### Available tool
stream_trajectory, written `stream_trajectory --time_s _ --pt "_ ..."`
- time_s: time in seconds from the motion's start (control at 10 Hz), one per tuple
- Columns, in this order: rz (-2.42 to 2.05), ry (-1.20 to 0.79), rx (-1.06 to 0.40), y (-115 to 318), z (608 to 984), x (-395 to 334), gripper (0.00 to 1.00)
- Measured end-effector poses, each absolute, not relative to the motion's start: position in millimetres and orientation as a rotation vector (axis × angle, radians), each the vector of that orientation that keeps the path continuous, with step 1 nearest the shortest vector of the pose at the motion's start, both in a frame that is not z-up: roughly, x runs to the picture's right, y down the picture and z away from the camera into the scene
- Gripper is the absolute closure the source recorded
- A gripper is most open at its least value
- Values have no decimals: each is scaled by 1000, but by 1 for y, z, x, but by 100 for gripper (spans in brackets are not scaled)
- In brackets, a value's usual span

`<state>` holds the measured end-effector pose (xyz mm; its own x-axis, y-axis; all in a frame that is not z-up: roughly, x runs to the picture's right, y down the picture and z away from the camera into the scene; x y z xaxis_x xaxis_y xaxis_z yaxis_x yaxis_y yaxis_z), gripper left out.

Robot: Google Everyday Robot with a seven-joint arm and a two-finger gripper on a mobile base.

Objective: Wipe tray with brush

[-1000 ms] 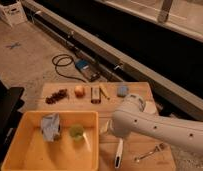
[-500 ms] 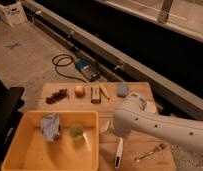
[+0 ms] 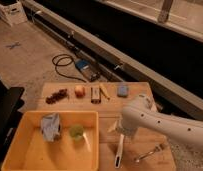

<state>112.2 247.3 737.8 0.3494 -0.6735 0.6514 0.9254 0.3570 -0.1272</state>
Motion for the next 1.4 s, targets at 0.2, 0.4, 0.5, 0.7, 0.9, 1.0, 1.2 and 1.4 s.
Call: stream_trajectory --time_s 0.2,0.4,0.5,0.7,0.9,1.0,1.2,1.4 --pt "-1090 -569 -550 254 754 114 23" --pt "-1090 -593 -565 261 773 111 23" --pt "-1094 -604 -577 265 780 110 23" --pt "-1097 -622 -595 274 791 109 30" --pt "-1103 -622 -602 279 793 109 46" --pt "-1103 -620 -603 279 792 110 60" --pt "-1096 -617 -604 278 790 113 79" --pt "-1095 -622 -606 277 787 113 98"
